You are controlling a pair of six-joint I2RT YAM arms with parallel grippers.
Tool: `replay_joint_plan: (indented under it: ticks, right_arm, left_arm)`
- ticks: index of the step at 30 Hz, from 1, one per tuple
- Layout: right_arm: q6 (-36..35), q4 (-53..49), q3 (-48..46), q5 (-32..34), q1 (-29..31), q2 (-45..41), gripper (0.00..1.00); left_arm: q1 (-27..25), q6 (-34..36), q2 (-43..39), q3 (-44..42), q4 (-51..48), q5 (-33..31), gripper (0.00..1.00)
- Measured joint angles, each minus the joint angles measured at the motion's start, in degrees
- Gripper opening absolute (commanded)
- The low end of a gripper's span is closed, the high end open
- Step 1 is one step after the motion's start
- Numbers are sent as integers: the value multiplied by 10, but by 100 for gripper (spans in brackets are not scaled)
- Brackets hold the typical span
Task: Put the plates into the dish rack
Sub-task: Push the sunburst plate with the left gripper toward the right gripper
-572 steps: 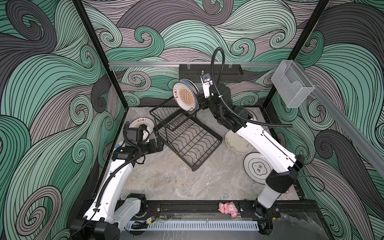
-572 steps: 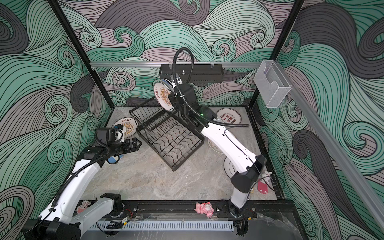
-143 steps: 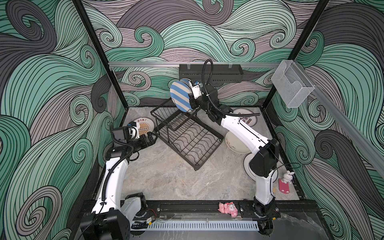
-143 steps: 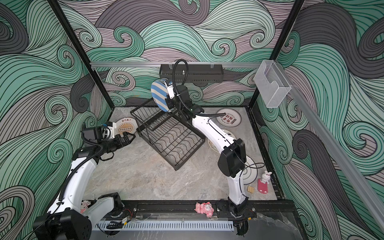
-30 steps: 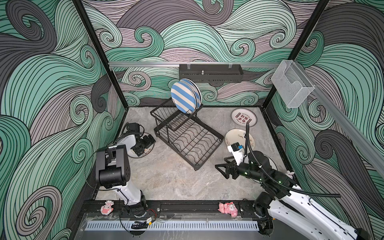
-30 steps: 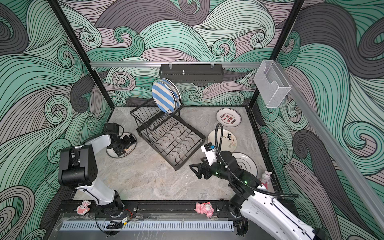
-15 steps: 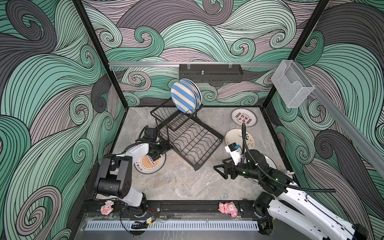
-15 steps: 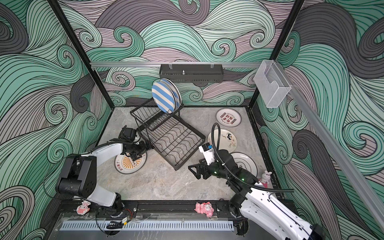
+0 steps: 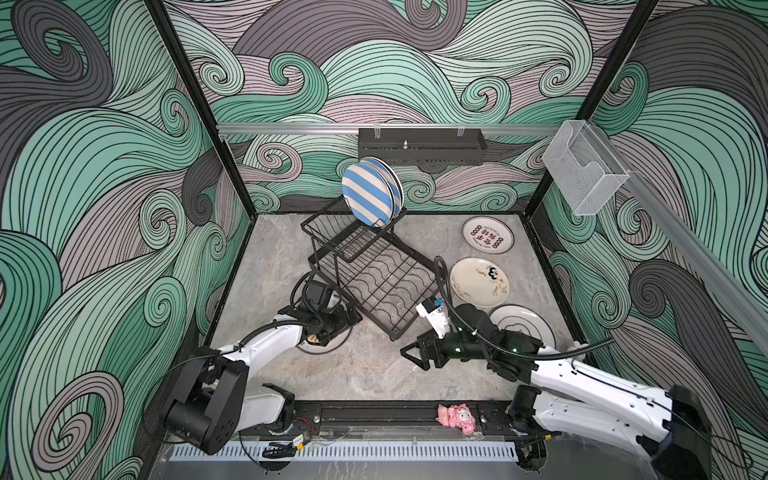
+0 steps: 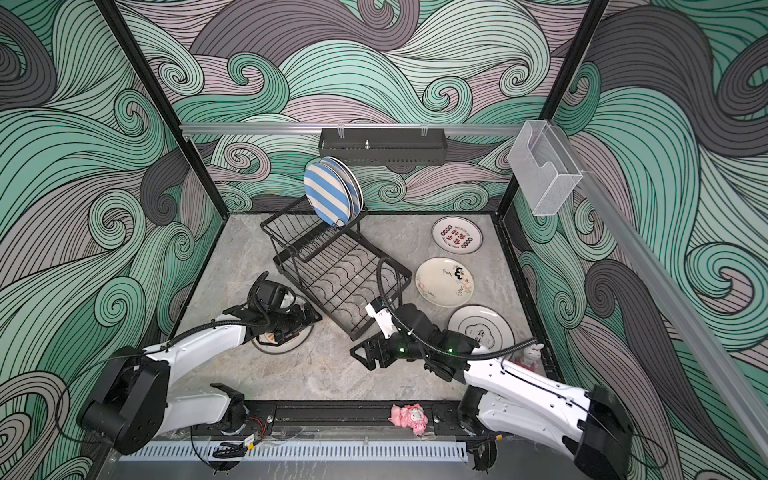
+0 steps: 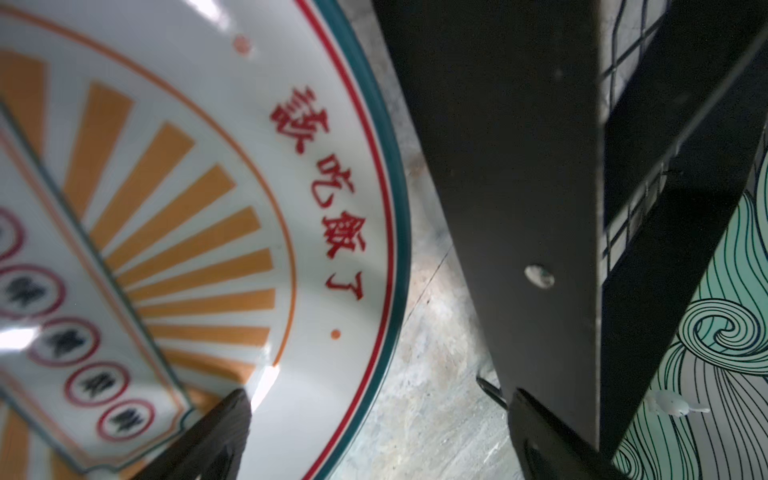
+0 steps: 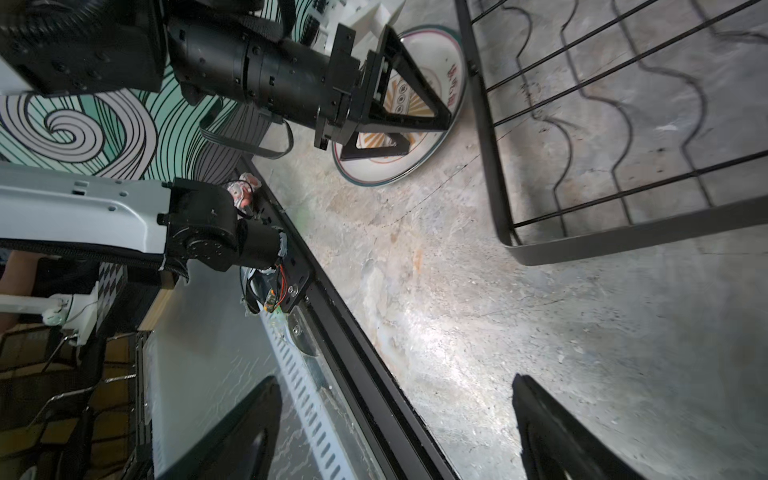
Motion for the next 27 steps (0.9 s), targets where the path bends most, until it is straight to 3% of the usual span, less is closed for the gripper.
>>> replay_joint_plan:
  ticks: [7,11,16,20,27]
  right_arm:
    - [64,70,80,58,97,159,86]
    - [128,145,85,97,116,225,86]
    - [204,225,88,134,117,300,86]
    - [244,254,120,145,119,360,85]
    - [296,285,184,161,120,449,83]
  left_arm:
    - [5,-3,-169,-28,-60,-96,98]
    - [45,7,-218,-50,-67,-173,99]
    - [127,55,-151,-3,-61,-233,98]
    - [217,76,-90,14,-14,-219,99]
    - [265,102,-5,49,12,-171,98]
